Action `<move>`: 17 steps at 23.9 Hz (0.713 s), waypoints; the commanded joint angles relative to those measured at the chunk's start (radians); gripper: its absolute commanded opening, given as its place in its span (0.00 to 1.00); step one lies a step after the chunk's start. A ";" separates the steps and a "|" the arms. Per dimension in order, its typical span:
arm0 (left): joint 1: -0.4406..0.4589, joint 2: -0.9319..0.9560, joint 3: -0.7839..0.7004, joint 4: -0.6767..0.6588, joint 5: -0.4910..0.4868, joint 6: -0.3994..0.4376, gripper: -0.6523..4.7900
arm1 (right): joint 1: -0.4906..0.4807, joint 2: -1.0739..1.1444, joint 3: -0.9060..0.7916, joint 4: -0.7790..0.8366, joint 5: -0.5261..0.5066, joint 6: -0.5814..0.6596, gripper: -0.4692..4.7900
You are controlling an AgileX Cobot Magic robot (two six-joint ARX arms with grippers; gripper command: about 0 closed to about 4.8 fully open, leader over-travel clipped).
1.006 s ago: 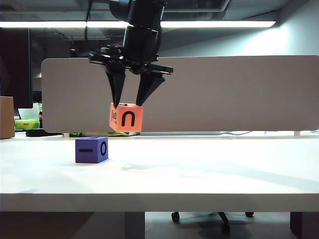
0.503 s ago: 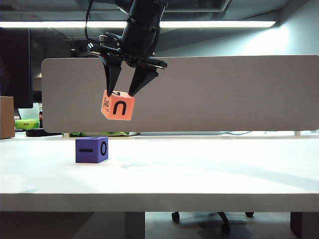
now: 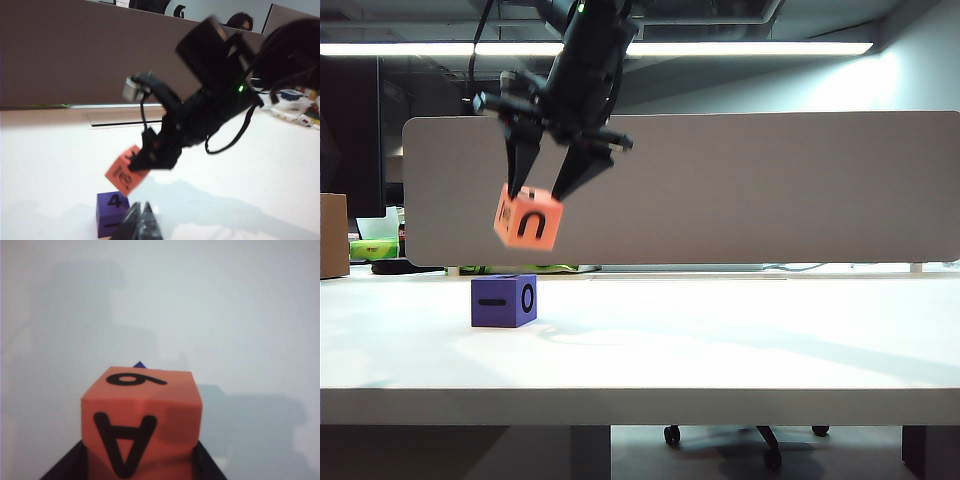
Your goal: Stack the letter block on the right onto the letter block on the left.
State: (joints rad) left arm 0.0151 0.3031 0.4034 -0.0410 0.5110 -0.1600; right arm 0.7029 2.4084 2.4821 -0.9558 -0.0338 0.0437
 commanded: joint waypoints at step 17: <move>-0.002 0.000 0.006 0.013 -0.040 0.032 0.11 | 0.020 0.044 0.003 0.068 0.043 -0.078 0.59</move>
State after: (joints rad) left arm 0.0151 0.3031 0.4034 -0.0410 0.4709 -0.1287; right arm 0.7219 2.4516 2.4828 -0.8898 0.0013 -0.0303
